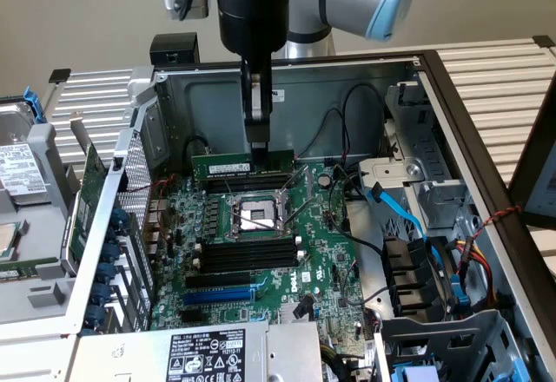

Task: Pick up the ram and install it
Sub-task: 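Insert the ram into the slot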

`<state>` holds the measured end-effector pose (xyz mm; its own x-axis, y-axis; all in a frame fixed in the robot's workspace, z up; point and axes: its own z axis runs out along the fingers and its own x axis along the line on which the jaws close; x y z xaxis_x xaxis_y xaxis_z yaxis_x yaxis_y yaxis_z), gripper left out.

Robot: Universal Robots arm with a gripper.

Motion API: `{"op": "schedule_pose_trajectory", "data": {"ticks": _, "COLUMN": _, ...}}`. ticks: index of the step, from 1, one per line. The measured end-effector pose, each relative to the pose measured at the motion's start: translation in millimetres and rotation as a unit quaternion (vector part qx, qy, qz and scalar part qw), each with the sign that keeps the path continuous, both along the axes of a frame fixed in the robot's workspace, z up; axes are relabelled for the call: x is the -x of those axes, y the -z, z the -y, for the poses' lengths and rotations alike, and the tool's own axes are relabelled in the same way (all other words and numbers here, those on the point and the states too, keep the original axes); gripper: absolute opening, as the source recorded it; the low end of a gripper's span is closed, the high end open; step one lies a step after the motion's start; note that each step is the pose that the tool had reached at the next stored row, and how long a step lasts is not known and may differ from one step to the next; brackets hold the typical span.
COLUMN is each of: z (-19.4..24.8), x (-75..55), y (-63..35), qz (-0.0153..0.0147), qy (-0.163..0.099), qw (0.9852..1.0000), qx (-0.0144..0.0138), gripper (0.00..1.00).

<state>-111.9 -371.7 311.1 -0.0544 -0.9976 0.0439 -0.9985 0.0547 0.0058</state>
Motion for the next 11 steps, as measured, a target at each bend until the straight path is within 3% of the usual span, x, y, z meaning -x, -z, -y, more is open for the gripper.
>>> {"op": "schedule_pose_trajectory", "data": {"ticks": 7, "z": 10.4, "x": -0.3, "y": 4.6, "qz": -0.0024, "qy": 0.000, "qw": 1.0000, "qx": 0.0000, "gripper": 0.13}}
{"op": "schedule_pose_trajectory", "data": {"ticks": 11, "z": 13.7, "x": -1.9, "y": 9.8, "qz": -0.0026, "qy": 0.000, "qw": 1.0000, "qx": -0.0001, "gripper": 0.13}}
